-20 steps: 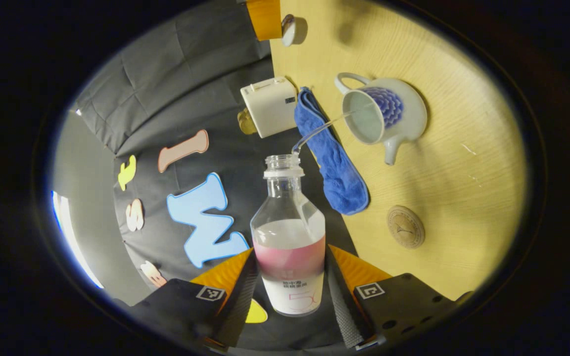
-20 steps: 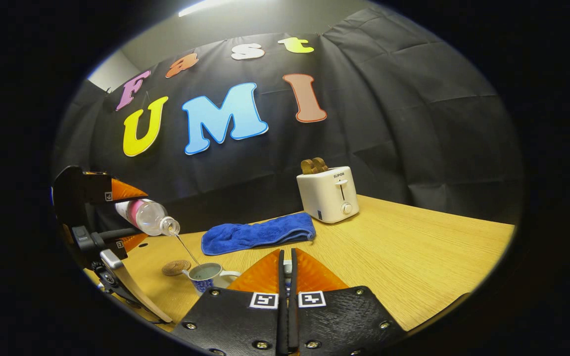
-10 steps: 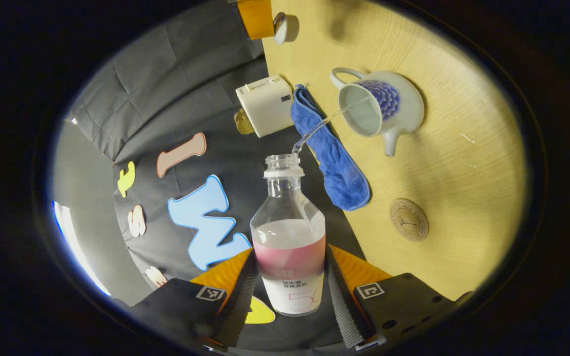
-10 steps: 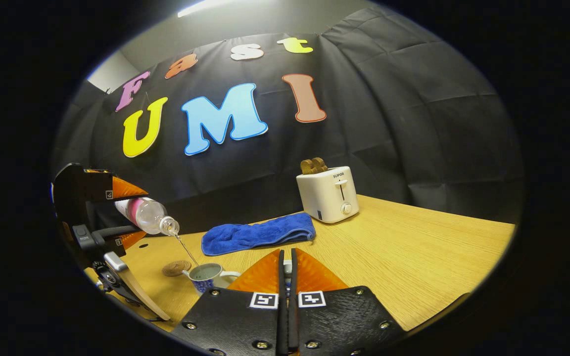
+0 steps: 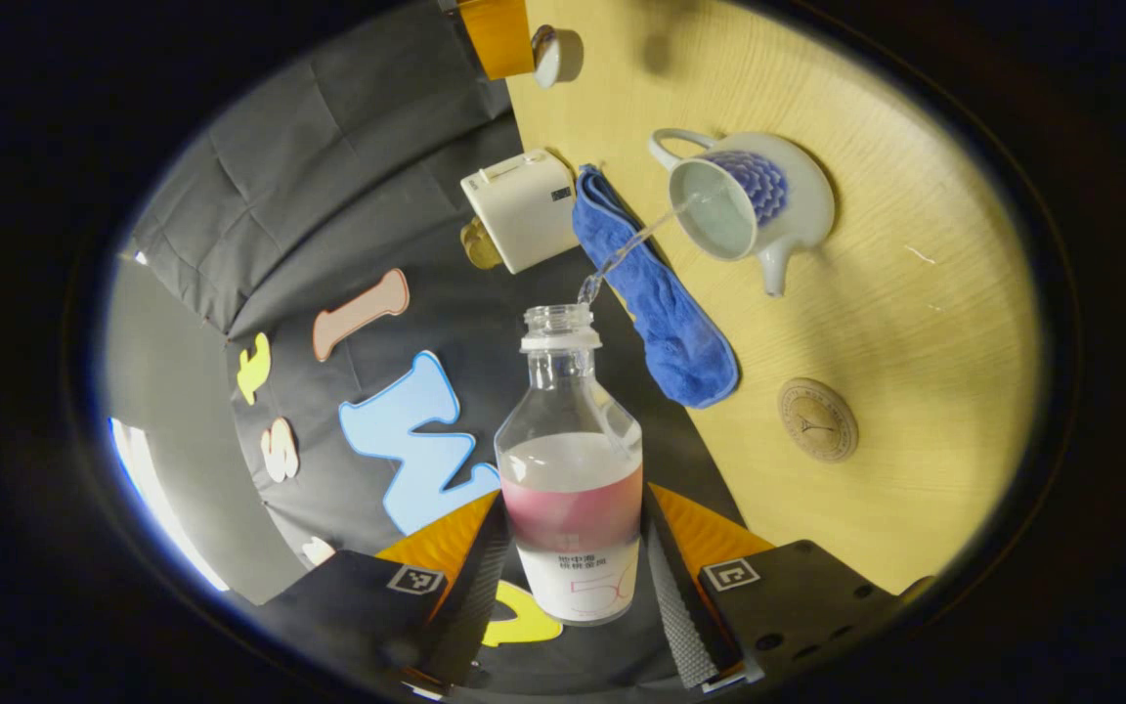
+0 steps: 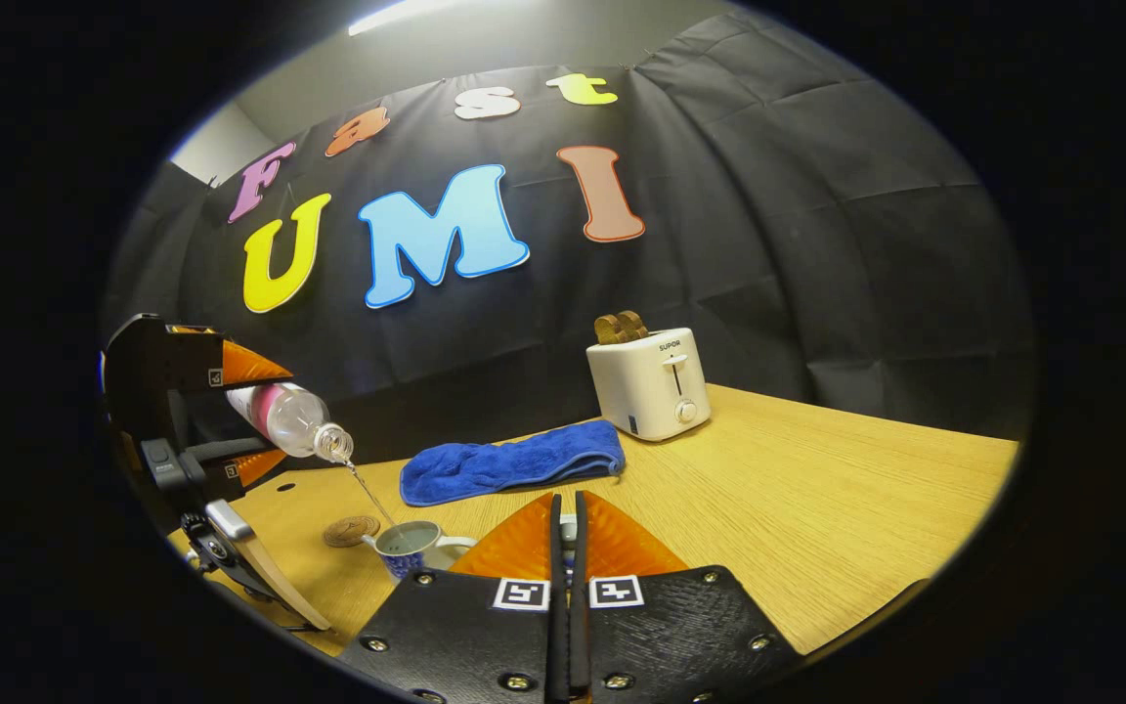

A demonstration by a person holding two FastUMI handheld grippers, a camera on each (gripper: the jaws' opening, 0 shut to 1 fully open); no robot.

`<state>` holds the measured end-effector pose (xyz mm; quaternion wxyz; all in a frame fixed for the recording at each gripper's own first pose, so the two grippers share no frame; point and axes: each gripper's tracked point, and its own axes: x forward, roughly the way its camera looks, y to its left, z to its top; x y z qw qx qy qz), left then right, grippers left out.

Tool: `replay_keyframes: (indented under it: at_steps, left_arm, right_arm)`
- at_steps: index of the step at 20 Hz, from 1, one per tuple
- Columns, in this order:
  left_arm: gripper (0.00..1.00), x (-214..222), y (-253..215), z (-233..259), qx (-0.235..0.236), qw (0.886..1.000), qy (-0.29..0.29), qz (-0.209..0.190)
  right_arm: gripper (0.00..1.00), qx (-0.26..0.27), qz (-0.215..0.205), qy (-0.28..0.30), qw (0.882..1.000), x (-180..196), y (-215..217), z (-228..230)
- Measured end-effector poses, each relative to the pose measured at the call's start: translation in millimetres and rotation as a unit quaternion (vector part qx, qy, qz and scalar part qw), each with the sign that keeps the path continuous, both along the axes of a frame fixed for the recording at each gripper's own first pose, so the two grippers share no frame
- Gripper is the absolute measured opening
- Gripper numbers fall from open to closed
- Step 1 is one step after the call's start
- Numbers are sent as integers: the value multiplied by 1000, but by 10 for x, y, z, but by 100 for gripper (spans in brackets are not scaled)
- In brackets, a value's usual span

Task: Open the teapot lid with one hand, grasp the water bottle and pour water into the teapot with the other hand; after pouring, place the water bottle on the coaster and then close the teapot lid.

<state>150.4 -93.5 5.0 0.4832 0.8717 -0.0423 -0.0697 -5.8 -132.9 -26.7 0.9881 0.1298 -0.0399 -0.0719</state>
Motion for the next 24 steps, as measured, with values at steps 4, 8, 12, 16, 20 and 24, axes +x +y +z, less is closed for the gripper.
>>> replay_keyframes:
  at_steps: [4,8,12,16,20,24]
  left_arm:
    - [89,26,-48,80,15,1000,-5,-2]
    - [89,3,-84,84,29,1000,-9,-6]
    - [88,-24,-120,105,40,999,-12,-9]
    - [89,-17,-127,141,53,998,-14,-7]
    - [88,-2,-133,151,64,998,-17,-8]
    - [89,4,-153,128,80,997,-21,-11]
  right_arm:
    - [0,1,1,-1,1000,-4,9,6]
    - [0,2,1,-2,1000,0,0,5]
    - [0,5,2,-3,1000,-2,-1,9]
    - [0,10,4,-3,1000,-2,3,9]
    - [0,10,7,-3,1000,-2,9,2]
    - [0,13,6,-5,1000,-4,7,11]
